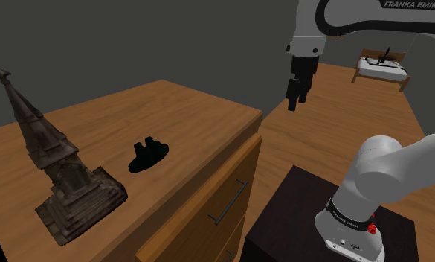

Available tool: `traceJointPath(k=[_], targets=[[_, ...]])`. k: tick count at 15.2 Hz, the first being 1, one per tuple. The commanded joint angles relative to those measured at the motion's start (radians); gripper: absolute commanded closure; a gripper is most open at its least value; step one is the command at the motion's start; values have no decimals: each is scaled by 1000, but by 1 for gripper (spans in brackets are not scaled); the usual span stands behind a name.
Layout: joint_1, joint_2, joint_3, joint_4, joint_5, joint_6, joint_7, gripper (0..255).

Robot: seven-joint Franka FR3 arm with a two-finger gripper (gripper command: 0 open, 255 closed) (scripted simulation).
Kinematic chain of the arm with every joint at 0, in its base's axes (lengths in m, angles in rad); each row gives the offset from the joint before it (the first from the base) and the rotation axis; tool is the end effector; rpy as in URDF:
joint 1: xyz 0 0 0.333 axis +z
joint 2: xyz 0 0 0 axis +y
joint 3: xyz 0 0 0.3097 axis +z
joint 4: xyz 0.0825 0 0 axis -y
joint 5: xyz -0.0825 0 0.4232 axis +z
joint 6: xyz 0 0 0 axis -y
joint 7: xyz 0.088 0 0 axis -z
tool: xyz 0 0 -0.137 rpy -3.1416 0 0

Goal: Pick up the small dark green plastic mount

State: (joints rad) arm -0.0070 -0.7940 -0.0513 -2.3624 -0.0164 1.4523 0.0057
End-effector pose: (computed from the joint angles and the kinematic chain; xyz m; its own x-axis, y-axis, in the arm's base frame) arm 0.3309 -0.0244 0.5457 0.9921 -0.0460 -0.1166 -0.0486 -0.9986 -0.0195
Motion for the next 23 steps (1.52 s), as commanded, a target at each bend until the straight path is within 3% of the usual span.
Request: traceJointPath(k=[1,13,23], targets=[[0,0,0,0,0,0,0,0],[79,211,245,164,153,90,271,0],[111,484,436,423,159,143,506,0]])
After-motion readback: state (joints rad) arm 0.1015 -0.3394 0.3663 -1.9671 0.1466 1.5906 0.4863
